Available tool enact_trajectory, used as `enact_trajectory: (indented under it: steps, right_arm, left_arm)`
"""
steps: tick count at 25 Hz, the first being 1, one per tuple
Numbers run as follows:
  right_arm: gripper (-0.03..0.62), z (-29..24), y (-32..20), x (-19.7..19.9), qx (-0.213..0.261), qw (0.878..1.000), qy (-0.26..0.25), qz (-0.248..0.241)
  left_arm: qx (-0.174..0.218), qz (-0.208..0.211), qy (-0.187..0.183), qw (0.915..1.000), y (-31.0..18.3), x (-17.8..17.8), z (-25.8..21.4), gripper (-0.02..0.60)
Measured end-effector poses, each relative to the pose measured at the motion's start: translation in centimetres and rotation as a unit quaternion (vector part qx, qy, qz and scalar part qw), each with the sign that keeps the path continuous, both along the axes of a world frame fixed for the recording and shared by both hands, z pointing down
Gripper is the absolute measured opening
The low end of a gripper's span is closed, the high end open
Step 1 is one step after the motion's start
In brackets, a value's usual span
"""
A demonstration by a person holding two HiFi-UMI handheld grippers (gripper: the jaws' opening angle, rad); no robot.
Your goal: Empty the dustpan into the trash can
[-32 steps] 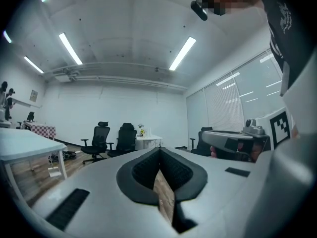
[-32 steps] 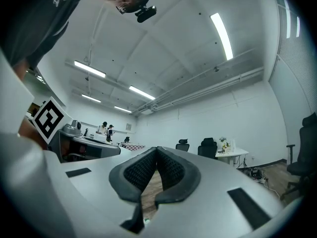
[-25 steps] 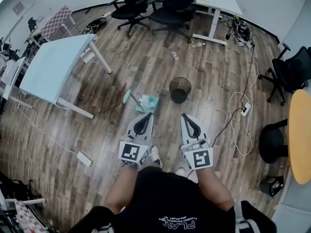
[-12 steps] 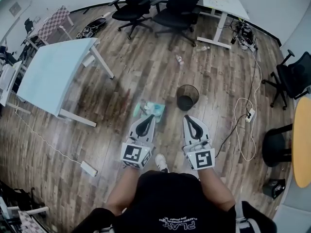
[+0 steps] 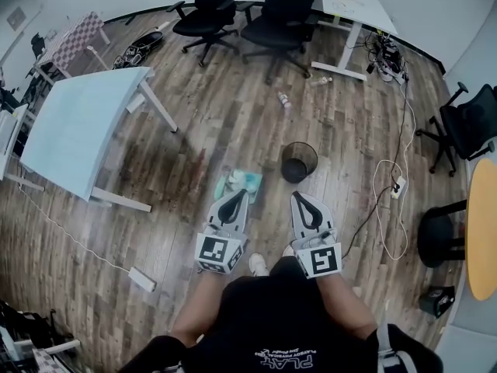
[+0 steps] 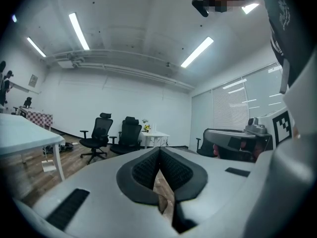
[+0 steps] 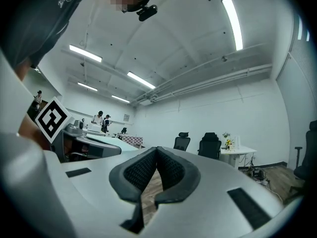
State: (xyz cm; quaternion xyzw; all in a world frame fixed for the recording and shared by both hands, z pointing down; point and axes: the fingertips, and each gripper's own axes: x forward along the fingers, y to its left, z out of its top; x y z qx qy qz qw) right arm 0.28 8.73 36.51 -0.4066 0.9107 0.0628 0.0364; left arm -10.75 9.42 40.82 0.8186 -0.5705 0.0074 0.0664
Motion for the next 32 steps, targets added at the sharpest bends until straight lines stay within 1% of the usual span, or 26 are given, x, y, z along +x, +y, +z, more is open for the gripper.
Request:
enact_trajectory:
  steps: [5, 11, 15, 19, 22, 26, 32]
  right_arm:
    - [0.023, 0.7, -3.8, 0.7, -0.008, 1.0, 0.003, -0.001]
    - [0.023, 0.9, -9.0, 0.8, -0.002, 0.999, 0.012, -0.036]
    - [0.023, 0.7, -12.2, 0.8, 0.007, 0.998, 0.008, -0.057]
    - [0.023, 1.4, -14.1, 0.8, -0.009, 0.997, 0.006, -0.072]
    - [0.023, 2.0, -15.3, 0.2, -0.013, 0.996, 0.008, -0.089]
    - [0.023, 3.0, -16.3, -0.6, -0.028, 0.995, 0.004, -0.1]
    - [0.023, 2.4, -16.6, -2.9, -0.023, 0.994, -0.002, -0.107]
  left_arm:
    - [-0.011, -0.001, -0.01, 0.9999, -3.3, 0.6, 0.6, 0.018]
    - [-0.017, -0.016, -0.035, 0.9991, -8.1, 1.2, 0.7, 0.018]
    - [-0.024, -0.023, -0.036, 0.9988, -10.9, 2.3, 1.1, 0.018]
    - [-0.035, -0.033, -0.04, 0.998, -12.5, 2.8, 1.8, 0.018]
    - [-0.04, -0.045, -0.043, 0.9973, -13.6, 2.3, 2.3, 0.018]
    - [-0.062, -0.059, -0.045, 0.9953, -14.0, 0.9, 4.1, 0.018]
    - [-0.092, -0.061, -0.044, 0.9929, -13.6, -1.9, 6.0, 0.018]
